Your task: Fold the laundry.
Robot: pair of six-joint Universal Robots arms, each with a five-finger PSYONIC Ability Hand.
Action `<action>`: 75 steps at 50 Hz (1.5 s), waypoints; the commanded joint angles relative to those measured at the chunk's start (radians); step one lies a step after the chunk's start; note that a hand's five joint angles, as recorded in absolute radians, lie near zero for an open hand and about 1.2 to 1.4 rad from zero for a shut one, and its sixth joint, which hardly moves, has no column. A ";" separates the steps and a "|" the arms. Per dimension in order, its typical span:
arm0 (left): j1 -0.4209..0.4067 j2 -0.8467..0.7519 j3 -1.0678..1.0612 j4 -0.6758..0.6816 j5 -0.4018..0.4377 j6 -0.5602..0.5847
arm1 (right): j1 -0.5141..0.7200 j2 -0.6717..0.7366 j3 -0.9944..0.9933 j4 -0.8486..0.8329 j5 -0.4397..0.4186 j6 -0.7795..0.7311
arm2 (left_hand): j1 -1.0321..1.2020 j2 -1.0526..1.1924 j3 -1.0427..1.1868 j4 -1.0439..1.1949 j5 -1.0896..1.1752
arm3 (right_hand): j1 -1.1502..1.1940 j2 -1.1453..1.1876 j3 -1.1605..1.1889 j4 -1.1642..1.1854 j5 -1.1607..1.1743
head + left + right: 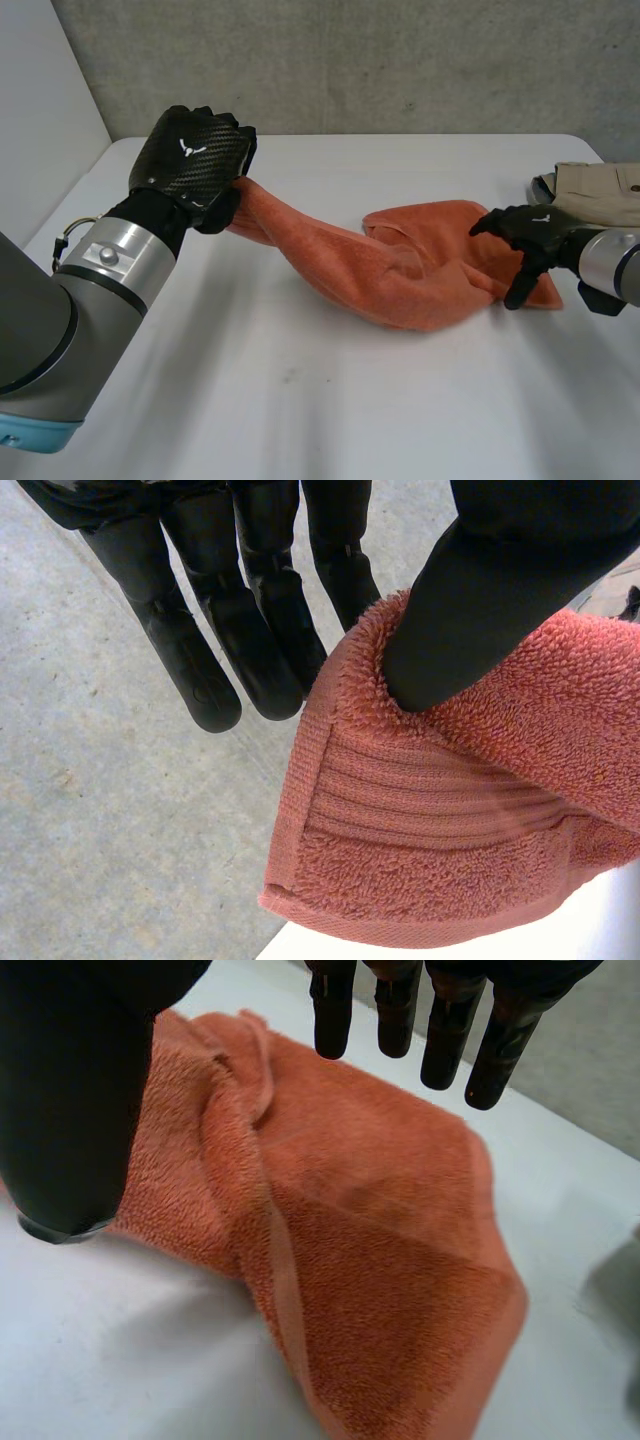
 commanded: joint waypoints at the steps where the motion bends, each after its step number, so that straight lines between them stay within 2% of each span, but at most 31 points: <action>1: 0.000 0.002 -0.003 -0.001 -0.002 0.000 | 0.069 0.103 -0.065 -0.002 -0.007 -0.036 | 0.213 0.157 0.148 0.159 0.182 | 0.133 0.113 0.119 0.102 0.092; 7: 0.002 0.002 -0.003 -0.001 -0.002 0.002 | 0.098 0.178 -0.129 -0.002 0.001 -0.036 | 0.210 0.154 0.146 0.156 0.179 | 0.289 0.269 0.275 0.257 0.247; 10: 0.005 0.002 -0.002 -0.001 -0.003 0.002 | 0.109 0.204 -0.154 0.000 0.002 -0.041 | 0.213 0.157 0.148 0.159 0.182 | 0.459 0.439 0.444 0.427 0.417; 11: 0.006 0.004 -0.002 -0.001 -0.003 0.002 | 0.112 0.210 -0.161 0.000 0.004 -0.041 | 0.213 0.157 0.148 0.159 0.182 | 0.552 0.532 0.538 0.521 0.511; 13: 0.012 0.008 -0.002 -0.001 -0.003 0.002 | 0.114 0.218 -0.178 0.000 0.014 -0.042 | 0.216 0.160 0.151 0.162 0.185 | 1.129 1.109 1.115 1.097 1.088; 14: 0.015 0.010 -0.002 -0.001 -0.003 0.002 | 0.112 0.215 -0.183 0.000 0.021 -0.041 | 0.219 0.163 0.154 0.165 0.188 | 1.192 1.172 1.177 1.160 1.150; 18: 0.028 0.039 0.000 -0.003 -0.003 0.008 | 0.102 0.152 -0.184 -0.012 0.108 -0.042 | 0.248 0.192 0.184 0.194 0.217 | 1.192 1.172 1.178 1.160 1.151; 21: 0.040 0.070 0.001 -0.006 -0.005 0.009 | 0.102 0.080 -0.181 -0.005 0.131 -0.050 | 0.268 0.212 0.204 0.215 0.238 | 1.192 1.172 1.178 1.160 1.151; 22: 0.052 0.099 0.006 -0.014 -0.005 0.011 | 0.105 0.015 -0.178 0.004 0.139 -0.056 | 0.268 0.212 0.204 0.215 0.238 | 1.192 1.172 1.178 1.160 1.151; 29: 0.124 0.220 0.029 -0.041 -0.003 0.006 | 0.063 -0.230 -0.187 0.148 0.137 -0.177 | 0.268 0.212 0.204 0.215 0.238 | 1.192 1.172 1.178 1.160 1.151; 33: 0.153 0.258 0.044 -0.075 0.000 0.005 | 0.046 -0.306 -0.189 0.234 0.119 -0.243 | 0.268 0.212 0.204 0.215 0.238 | 1.192 1.172 1.178 1.160 1.151; 40: 0.153 0.232 0.044 -0.101 0.002 0.006 | 0.057 -0.317 -0.168 0.270 0.106 -0.274 | 0.268 0.212 0.204 0.215 0.238 | 1.192 1.172 1.178 1.160 1.151; 44: 0.153 0.131 0.052 -0.098 0.002 0.011 | 0.063 -0.288 -0.160 0.265 0.113 -0.280 | 0.268 0.212 0.204 0.215 0.238 | 1.192 1.172 1.178 1.160 1.151; 48: 0.155 0.001 0.095 -0.087 0.005 0.017 | 0.077 -0.190 -0.192 0.244 0.122 -0.283 | 0.268 0.212 0.204 0.215 0.238 | 1.192 1.172 1.178 1.160 1.151; 51: 0.158 -0.120 0.202 -0.074 0.005 0.017 | 0.106 -0.112 -0.264 0.186 0.133 -0.268 | 0.268 0.212 0.204 0.215 0.238 | 1.192 1.172 1.178 1.160 1.151; 55: 0.158 -0.252 0.407 -0.048 0.000 0.016 | 0.189 -0.041 -0.384 0.023 0.189 -0.234 | 0.268 0.212 0.204 0.215 0.238 | 1.192 1.172 1.178 1.160 1.151; 56: 0.156 -0.272 0.452 -0.038 -0.001 0.016 | 0.210 -0.026 -0.439 -0.067 0.226 -0.211 | 0.268 0.212 0.204 0.215 0.238 | 1.192 1.172 1.178 1.160 1.151; 59: 0.158 -0.330 0.611 0.047 -0.002 0.016 | 0.235 -0.018 -0.497 -0.210 0.270 -0.171 | 0.268 0.212 0.204 0.215 0.238 | 1.192 1.172 1.178 1.160 1.151; 60: 0.159 -0.338 0.642 0.084 -0.005 0.011 | 0.243 -0.018 -0.522 -0.304 0.284 -0.144 | 0.268 0.212 0.204 0.215 0.238 | 1.192 1.172 1.178 1.160 1.151; 62: 0.158 -0.346 0.704 0.191 -0.029 0.008 | 0.247 -0.023 -0.533 -0.394 0.284 -0.112 | 0.268 0.212 0.204 0.215 0.238 | 1.192 1.172 1.178 1.160 1.151; 63: 0.152 -0.346 0.713 0.225 -0.043 0.008 | 0.252 -0.027 -0.531 -0.473 0.286 -0.079 | 0.268 0.212 0.204 0.215 0.238 | 1.192 1.172 1.178 1.160 1.151; 66: 0.138 -0.343 0.705 0.340 -0.109 0.005 | 0.258 -0.037 -0.508 -0.550 0.291 -0.035 | 0.268 0.212 0.204 0.215 0.238 | 1.192 1.172 1.178 1.160 1.151; 73: 0.147 -0.320 0.482 0.341 -0.120 -0.024 | 0.252 -0.106 -0.307 -0.535 0.272 -0.055 | 0.268 0.212 0.204 0.215 0.238 | 1.192 1.172 1.178 1.160 1.151; 75: 0.150 -0.305 0.414 0.338 -0.120 -0.027 | 0.243 -0.112 -0.216 -0.520 0.245 -0.081 | 0.268 0.212 0.204 0.215 0.238 | 1.192 1.172 1.178 1.160 1.151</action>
